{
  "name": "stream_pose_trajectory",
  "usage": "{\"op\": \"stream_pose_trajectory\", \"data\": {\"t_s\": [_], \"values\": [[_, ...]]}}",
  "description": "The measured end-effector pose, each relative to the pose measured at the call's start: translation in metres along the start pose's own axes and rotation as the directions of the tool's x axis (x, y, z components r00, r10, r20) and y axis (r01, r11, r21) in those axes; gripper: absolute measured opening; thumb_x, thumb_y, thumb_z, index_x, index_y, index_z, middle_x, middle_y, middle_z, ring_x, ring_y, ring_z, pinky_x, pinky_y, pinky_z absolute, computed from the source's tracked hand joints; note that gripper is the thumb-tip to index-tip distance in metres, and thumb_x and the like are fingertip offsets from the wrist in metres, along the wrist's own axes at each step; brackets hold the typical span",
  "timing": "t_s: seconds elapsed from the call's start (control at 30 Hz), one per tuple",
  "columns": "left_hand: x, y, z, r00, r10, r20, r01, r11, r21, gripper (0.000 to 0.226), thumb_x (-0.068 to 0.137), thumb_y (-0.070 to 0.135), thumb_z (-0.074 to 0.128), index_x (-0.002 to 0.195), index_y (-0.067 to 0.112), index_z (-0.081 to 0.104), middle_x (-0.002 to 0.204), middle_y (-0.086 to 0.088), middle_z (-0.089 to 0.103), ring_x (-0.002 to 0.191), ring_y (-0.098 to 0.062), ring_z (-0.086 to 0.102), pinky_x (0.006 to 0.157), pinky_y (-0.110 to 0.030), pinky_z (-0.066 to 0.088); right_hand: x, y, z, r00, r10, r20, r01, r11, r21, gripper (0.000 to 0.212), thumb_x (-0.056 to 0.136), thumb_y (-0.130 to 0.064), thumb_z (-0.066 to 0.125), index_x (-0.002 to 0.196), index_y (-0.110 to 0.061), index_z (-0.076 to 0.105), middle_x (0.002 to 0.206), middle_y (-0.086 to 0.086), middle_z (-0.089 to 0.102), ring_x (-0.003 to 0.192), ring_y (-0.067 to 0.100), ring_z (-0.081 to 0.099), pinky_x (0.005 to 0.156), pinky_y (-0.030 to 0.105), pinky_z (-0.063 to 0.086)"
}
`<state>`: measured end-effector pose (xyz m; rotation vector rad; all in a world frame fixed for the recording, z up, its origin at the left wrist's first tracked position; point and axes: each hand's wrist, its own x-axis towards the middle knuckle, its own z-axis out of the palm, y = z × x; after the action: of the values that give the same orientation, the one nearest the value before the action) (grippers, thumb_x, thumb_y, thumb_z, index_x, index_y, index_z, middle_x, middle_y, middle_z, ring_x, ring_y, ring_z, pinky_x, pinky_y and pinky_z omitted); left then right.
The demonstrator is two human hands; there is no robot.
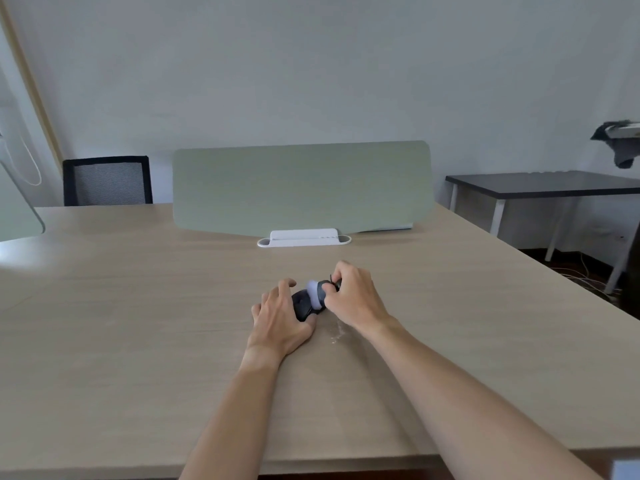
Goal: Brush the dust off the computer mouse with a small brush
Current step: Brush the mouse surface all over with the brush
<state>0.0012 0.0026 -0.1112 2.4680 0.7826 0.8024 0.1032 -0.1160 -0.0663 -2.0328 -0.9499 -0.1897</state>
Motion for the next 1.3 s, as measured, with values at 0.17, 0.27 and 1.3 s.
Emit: {"op": "stream_pose_trajectory", "data": {"t_s": [0.17, 0.27, 1.3], "values": [[0.001, 0.002, -0.001, 1.0, 0.022, 0.017, -0.024, 0.995, 0.092, 0.06, 0.068, 0.066, 0.056, 0.121, 0.041, 0.044, 0.104, 0.006, 0.049, 0.107, -0.022, 0.046, 0.094, -0.04, 0.034, 0.001, -0.004, -0.007, 0.994, -0.095, -0.048, 0.094, 0.995, -0.026, 0.013, 0.083, -0.017, 0.056, 0.075, -0.012, 0.047, 0.07, 0.003, 0.056, 0.067, 0.029, 0.052, 0.058, 0.038, 0.044], [0.001, 0.002, 0.0, 0.999, 0.025, 0.024, -0.028, 0.995, 0.099, 0.039, 0.068, 0.063, 0.055, 0.093, 0.035, 0.047, 0.095, 0.005, 0.047, 0.1, -0.022, 0.046, 0.091, -0.04, 0.036, -0.003, -0.009, -0.001, 0.992, -0.123, 0.0, 0.123, 0.991, 0.058, 0.012, 0.078, -0.019, 0.057, 0.073, -0.012, 0.048, 0.063, -0.005, 0.051, 0.065, 0.025, 0.052, 0.056, 0.037, 0.044], [0.002, 0.0, 0.002, 1.0, 0.006, -0.008, -0.006, 0.999, 0.054, 0.056, 0.066, 0.052, 0.061, 0.111, 0.022, 0.048, 0.109, 0.005, 0.055, 0.112, -0.023, 0.048, 0.094, -0.037, 0.034, 0.001, -0.005, -0.001, 0.997, 0.034, 0.07, -0.044, 0.988, 0.148, 0.012, 0.082, -0.014, 0.059, 0.072, -0.01, 0.053, 0.068, -0.005, 0.054, 0.062, 0.011, 0.049, 0.052, 0.021, 0.035]]}}
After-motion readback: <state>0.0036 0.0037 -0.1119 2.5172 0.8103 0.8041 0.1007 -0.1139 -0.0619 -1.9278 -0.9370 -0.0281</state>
